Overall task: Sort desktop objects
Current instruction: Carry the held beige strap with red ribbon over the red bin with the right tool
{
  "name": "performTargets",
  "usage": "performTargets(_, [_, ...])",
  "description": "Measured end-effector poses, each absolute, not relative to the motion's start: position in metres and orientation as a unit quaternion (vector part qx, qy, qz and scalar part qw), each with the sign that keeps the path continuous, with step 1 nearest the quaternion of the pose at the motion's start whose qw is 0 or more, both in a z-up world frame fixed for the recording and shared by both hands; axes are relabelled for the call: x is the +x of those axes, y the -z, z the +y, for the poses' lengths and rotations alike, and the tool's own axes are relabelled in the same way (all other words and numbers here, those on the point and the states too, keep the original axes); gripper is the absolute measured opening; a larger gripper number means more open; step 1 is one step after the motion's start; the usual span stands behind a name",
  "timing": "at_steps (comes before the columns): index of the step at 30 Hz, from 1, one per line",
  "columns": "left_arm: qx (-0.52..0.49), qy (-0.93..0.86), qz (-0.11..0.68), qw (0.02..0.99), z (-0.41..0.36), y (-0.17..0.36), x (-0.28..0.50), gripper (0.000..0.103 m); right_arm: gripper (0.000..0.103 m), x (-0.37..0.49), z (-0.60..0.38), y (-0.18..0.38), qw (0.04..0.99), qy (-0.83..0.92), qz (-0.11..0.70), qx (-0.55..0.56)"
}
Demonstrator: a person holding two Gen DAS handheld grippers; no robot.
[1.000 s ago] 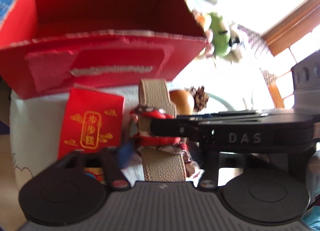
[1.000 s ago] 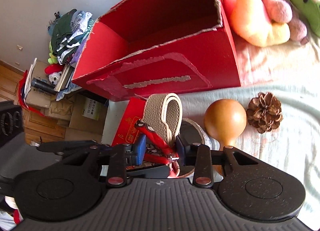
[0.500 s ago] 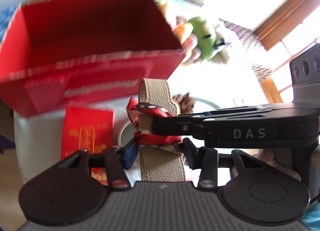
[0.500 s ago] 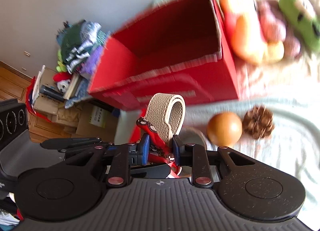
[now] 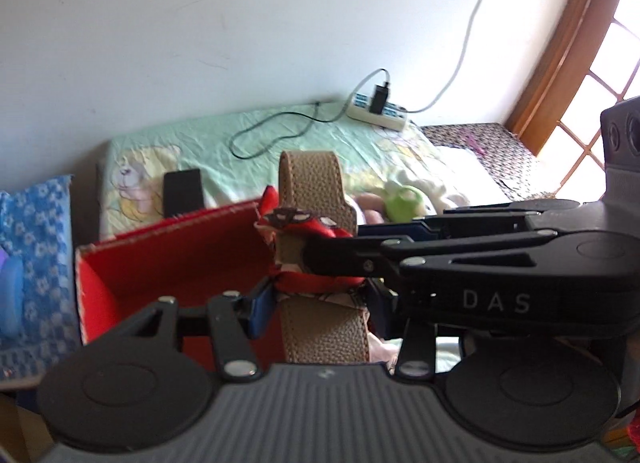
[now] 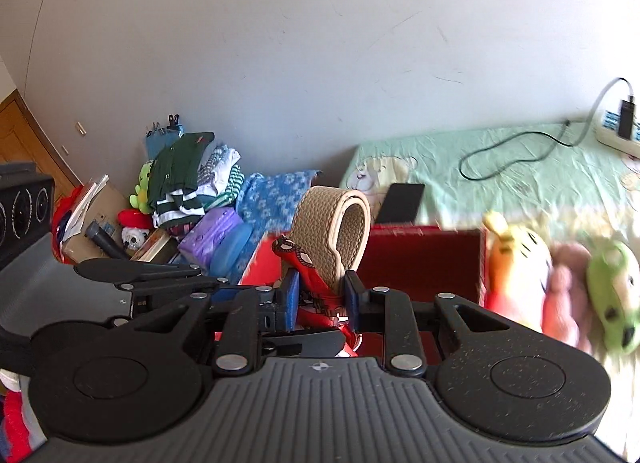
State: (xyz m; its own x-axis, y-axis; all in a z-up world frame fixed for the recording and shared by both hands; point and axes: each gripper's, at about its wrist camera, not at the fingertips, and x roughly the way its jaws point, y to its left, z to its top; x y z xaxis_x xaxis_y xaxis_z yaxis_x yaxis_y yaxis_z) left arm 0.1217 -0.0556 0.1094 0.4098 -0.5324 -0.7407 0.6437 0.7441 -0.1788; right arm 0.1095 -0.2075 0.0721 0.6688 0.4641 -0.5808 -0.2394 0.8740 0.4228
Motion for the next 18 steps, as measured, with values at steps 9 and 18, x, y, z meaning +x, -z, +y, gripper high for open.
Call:
performTargets(9, [0.069, 0.278, 0.492, 0.822, -0.055, -0.027, 0.182, 0.046, 0.026, 0.177, -0.182, -0.012, 0.858, -0.225, 0.434, 0.159])
performTargets(18, [0.065, 0.205, 0.579, 0.787, -0.04, 0.045, 0.222, 0.046, 0.021, 0.229, -0.141, 0.055, 0.787, -0.235, 0.555, 0.132])
